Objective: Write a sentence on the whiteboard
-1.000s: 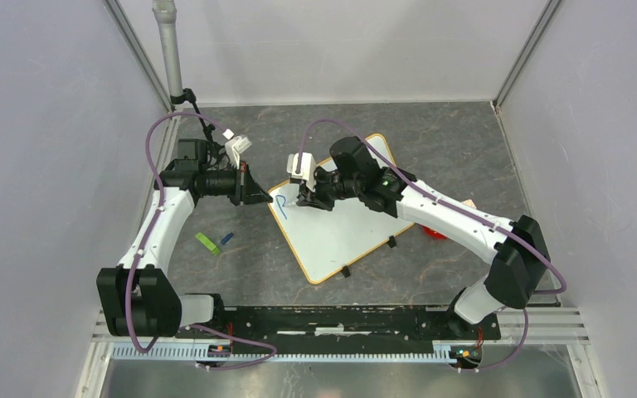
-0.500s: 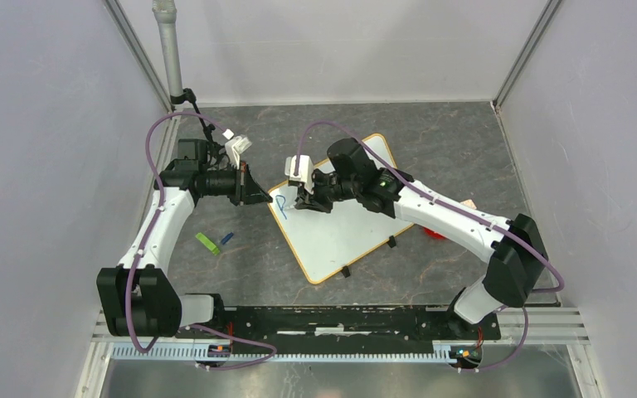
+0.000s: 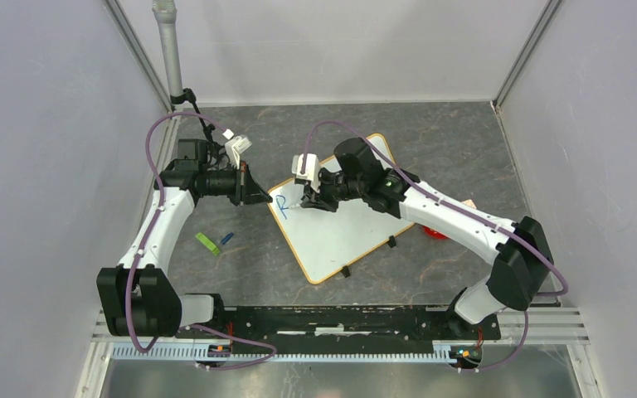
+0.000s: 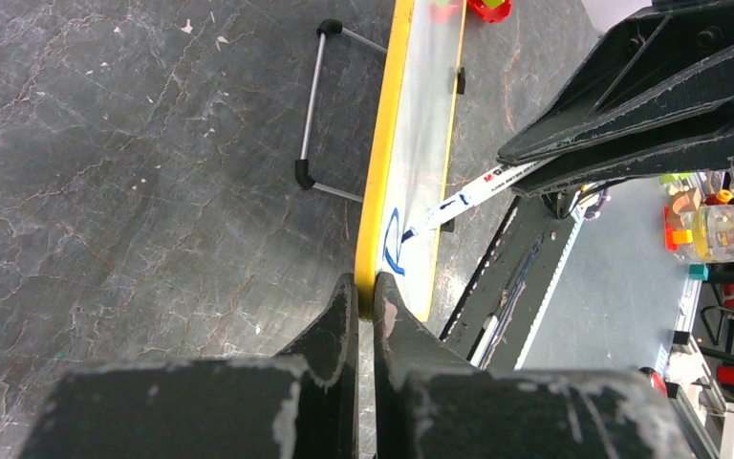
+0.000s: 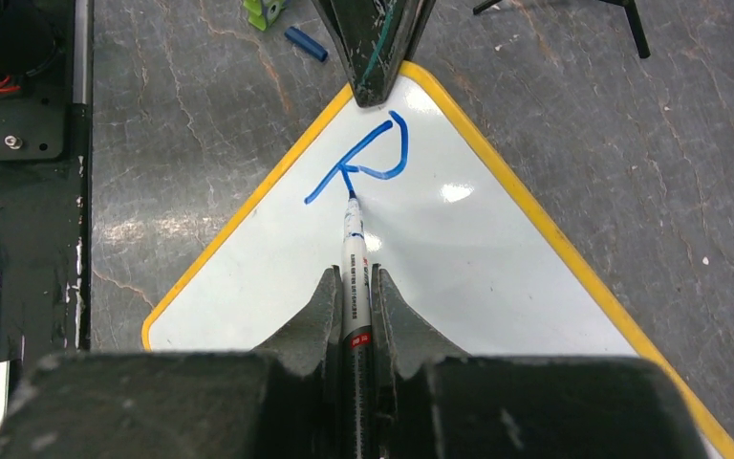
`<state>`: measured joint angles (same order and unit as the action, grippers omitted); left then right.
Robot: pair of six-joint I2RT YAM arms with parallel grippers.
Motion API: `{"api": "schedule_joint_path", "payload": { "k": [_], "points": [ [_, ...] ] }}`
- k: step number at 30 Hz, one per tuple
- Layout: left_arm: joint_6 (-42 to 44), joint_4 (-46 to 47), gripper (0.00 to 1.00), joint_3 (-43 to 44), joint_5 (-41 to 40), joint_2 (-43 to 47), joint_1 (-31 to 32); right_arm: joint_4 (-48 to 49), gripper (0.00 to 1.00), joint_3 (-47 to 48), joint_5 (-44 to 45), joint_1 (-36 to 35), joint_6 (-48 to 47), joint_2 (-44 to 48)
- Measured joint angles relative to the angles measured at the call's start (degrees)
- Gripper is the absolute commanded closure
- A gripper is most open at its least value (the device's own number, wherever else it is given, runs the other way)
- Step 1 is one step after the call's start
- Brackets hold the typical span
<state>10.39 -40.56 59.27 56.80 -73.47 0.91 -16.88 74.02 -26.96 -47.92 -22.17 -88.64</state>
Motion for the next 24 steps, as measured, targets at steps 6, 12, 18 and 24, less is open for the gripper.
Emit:
{"api": "schedule_joint_path", "payload": {
  "k": [6,12,18,24],
  "points": [
    [0.0,0.0,0.98,0.0,0.0,0.0,0.0,0.2,1.00,-1.9,0.1,0.5,-0.1,1.4],
    [0.0,0.0,0.98,0.0,0.0,0.0,0.0,0.1,1.00,-3.2,-0.3,0.6,0.0,2.0],
    [0.0,0.0,0.98,0.0,0.0,0.0,0.0,0.1,1.00,-3.8,-0.8,-0.3,0.0,2.1],
    [0.0,0.0,0.98,0.0,0.0,0.0,0.0,0.1,1.00,-3.8,-0.9,-1.3,0.0,1.6]
  ]
}}
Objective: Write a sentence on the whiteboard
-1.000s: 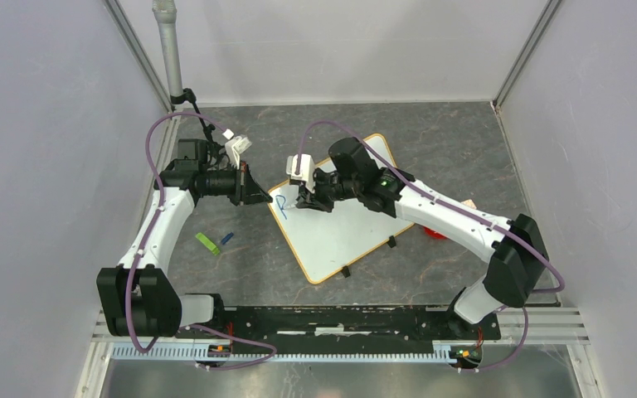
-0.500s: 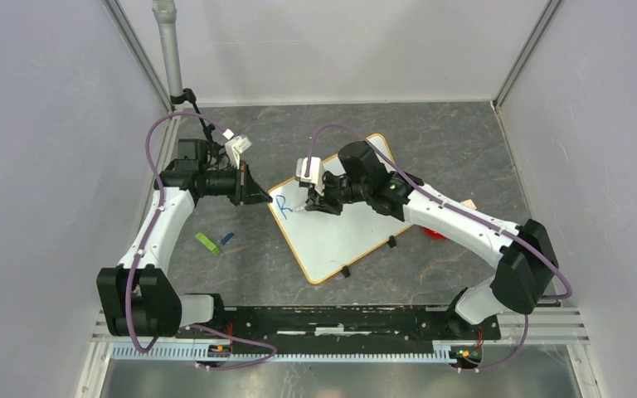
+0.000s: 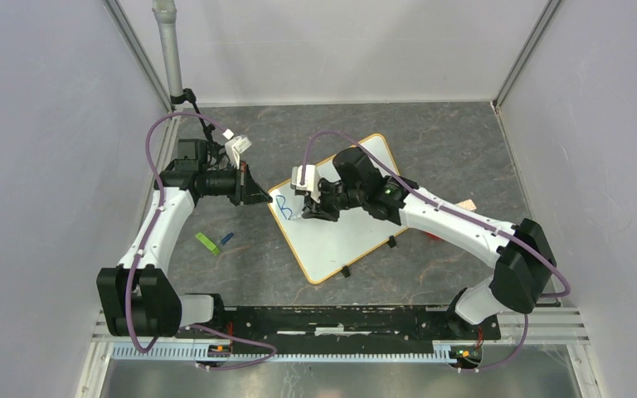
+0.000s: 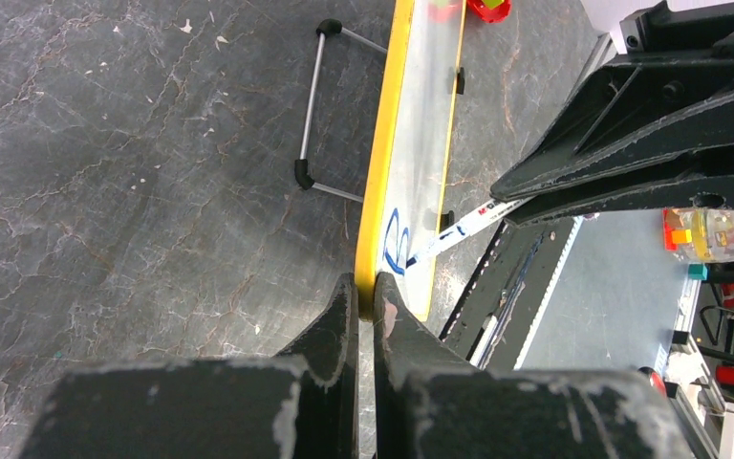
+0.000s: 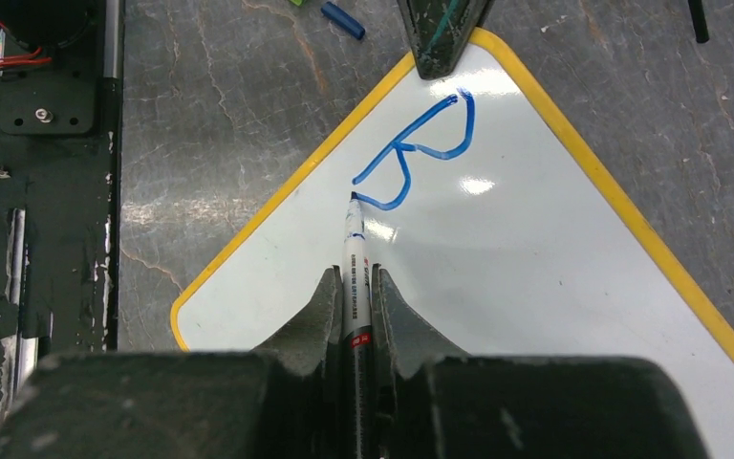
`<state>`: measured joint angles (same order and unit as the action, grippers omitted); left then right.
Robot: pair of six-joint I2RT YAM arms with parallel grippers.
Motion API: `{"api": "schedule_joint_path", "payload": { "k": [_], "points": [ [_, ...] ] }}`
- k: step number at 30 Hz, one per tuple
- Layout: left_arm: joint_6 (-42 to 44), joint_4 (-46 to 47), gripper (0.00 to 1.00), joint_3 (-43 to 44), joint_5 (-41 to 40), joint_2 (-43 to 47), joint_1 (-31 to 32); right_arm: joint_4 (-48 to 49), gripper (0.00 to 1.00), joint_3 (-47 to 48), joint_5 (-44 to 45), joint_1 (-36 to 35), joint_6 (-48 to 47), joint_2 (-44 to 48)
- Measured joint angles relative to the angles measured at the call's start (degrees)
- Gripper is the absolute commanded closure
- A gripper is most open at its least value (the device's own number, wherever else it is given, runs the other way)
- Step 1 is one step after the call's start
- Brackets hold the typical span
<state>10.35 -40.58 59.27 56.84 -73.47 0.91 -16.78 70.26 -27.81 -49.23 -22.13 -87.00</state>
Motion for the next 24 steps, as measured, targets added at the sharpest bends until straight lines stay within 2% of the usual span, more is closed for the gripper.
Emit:
{"api": "schedule_joint_path", "payload": {
  "k": [16,24],
  "points": [
    [0.0,0.0,0.98,0.0,0.2,0.0,0.0,-1.8,1.00,2.3,-0.2,-1.2,0.1,-1.1],
    [0.0,0.0,0.98,0.0,0.2,0.0,0.0,-3.0,1.00,4.1,-1.1,1.5,-0.4,0.0]
  ]
}}
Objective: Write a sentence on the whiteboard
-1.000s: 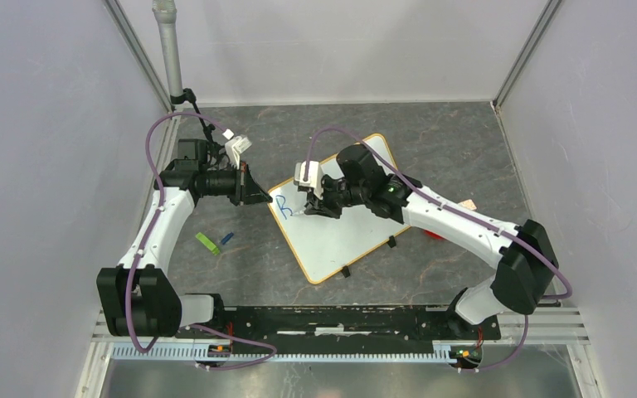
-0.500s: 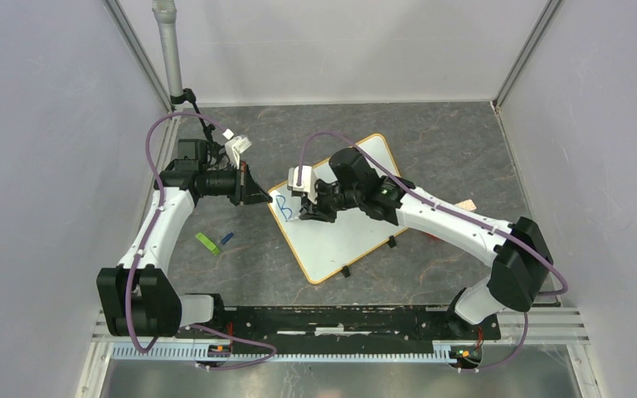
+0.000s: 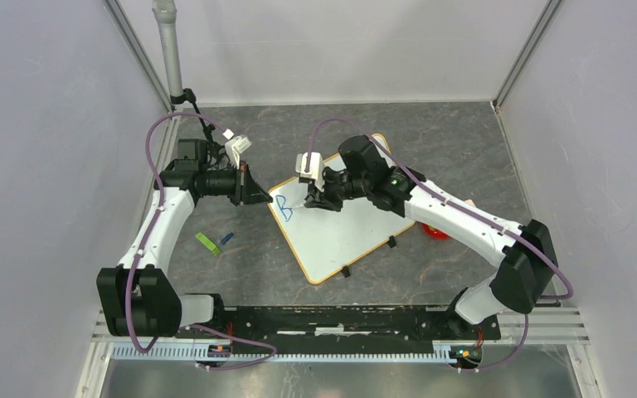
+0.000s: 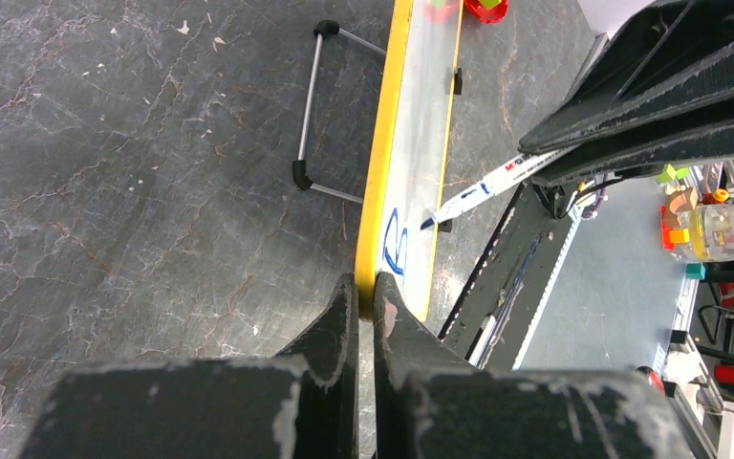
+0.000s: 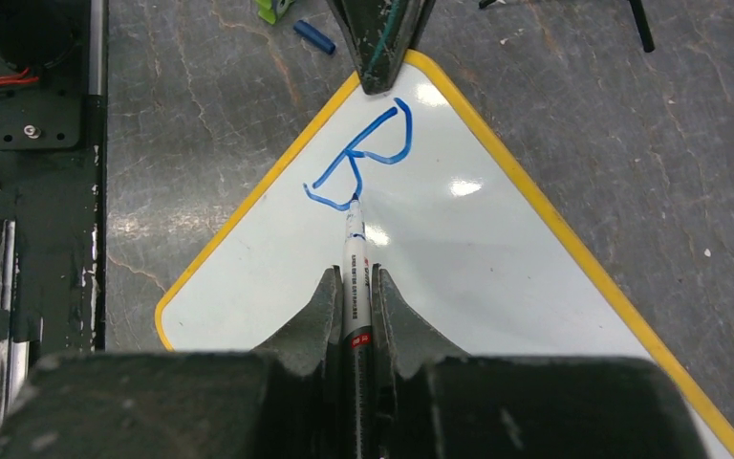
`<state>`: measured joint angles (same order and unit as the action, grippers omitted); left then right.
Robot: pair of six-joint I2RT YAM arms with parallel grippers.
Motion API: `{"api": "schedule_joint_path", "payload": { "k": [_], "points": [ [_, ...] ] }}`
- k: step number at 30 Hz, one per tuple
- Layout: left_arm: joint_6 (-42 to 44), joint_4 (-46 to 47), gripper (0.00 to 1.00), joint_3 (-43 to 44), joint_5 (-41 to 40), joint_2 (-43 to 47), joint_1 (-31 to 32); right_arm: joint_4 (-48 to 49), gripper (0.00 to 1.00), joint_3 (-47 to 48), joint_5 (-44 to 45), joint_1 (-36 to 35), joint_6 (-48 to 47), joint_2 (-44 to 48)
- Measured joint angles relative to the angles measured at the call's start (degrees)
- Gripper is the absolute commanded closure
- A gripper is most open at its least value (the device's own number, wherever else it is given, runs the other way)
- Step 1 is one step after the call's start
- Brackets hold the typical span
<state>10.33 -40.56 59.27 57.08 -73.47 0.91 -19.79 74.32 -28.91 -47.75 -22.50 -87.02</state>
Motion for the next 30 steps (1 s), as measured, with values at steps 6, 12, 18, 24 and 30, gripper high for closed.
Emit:
{"api": "schedule_joint_path", "payload": {
  "k": [6,12,18,24,30],
  "points": [
    [0.0,0.0,0.98,0.0,0.0,0.0,0.0,-0.4,1.00,0.3,0.1,0.5,-0.6,0.1],
    [0.0,0.0,0.98,0.0,0.0,0.0,0.0,-0.4,1.00,0.3,0.2,0.5,-0.7,0.1],
    [0.0,0.0,0.98,0.0,0.0,0.0,0.0,-0.2,1.00,0.7,0.2,0.5,-0.7,-0.1],
    [0.0,0.0,0.97,0.0,0.0,0.0,0.0,0.3,1.00,2.1,0.6,0.5,-0.7,-0.7],
    [0.0,0.0,0.98,0.0,0.0,0.0,0.0,0.9,1.00,2.4,1.7,0.5,-0.9,-1.6]
  ]
}}
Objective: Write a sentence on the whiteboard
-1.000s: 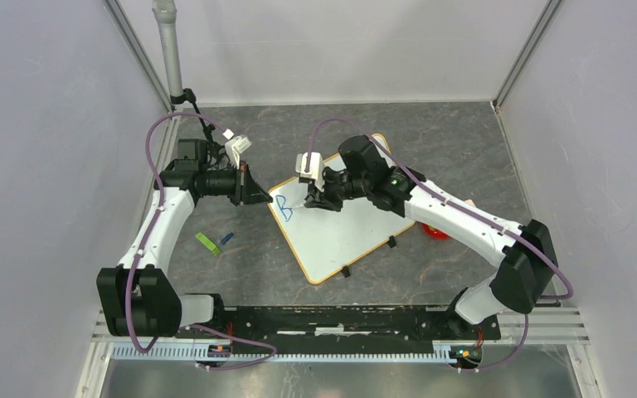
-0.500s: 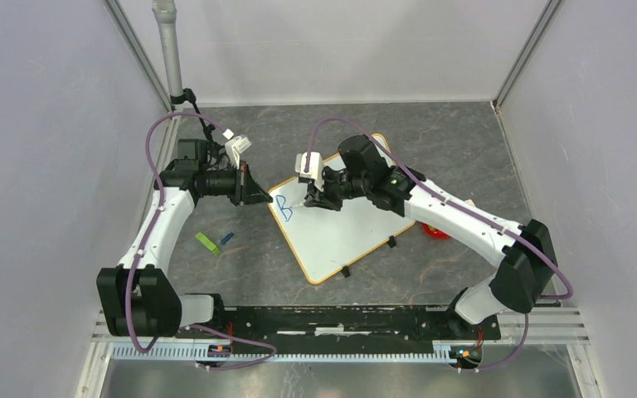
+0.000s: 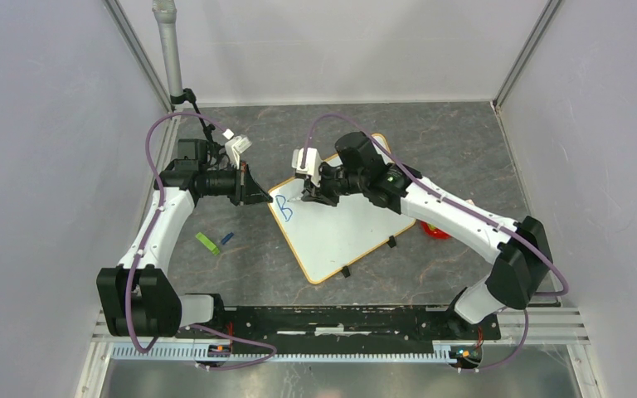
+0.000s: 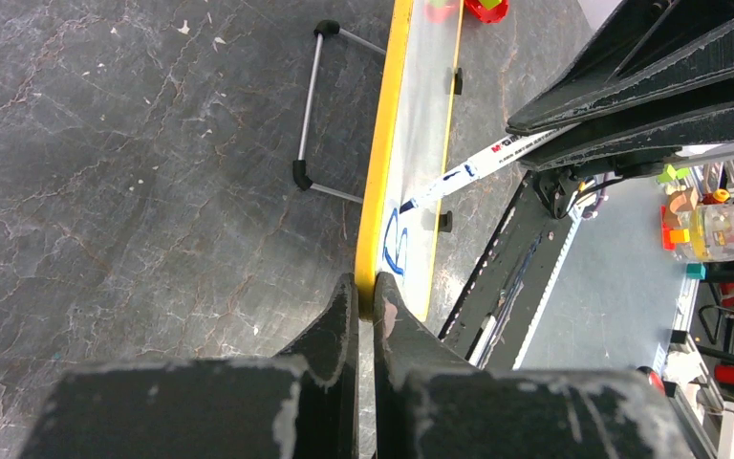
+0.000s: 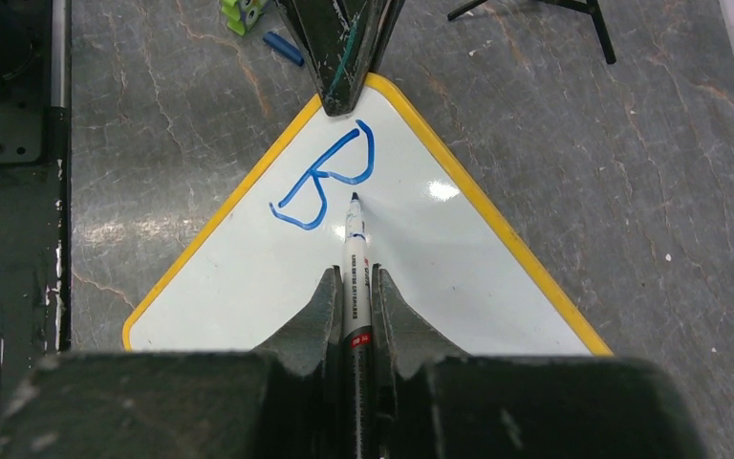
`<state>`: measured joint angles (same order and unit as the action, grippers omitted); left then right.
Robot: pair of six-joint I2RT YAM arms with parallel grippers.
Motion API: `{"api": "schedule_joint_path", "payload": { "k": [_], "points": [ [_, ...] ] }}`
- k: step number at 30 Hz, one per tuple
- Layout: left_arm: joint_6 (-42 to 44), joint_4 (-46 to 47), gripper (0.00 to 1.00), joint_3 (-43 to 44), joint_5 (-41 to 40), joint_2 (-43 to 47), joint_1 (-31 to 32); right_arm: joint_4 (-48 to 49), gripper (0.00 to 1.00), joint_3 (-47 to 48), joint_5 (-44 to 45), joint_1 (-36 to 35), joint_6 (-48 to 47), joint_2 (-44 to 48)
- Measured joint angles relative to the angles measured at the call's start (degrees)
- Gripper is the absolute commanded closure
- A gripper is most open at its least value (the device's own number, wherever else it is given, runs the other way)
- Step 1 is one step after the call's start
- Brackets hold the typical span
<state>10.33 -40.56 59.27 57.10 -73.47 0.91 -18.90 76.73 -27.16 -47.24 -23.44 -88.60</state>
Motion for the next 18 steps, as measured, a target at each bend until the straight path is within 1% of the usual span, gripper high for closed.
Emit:
{"api": "schedule_joint_path", "payload": {
  "k": [7,18],
  "points": [
    [0.0,0.0,0.97,0.0,-0.2,0.0,0.0,0.5,1.00,-0.4,1.4,0.0,-0.5,-0.2],
    [0.0,0.0,0.97,0.0,-0.3,0.0,0.0,1.9,1.00,-4.8,1.7,0.1,-0.9,2.4]
  ]
}}
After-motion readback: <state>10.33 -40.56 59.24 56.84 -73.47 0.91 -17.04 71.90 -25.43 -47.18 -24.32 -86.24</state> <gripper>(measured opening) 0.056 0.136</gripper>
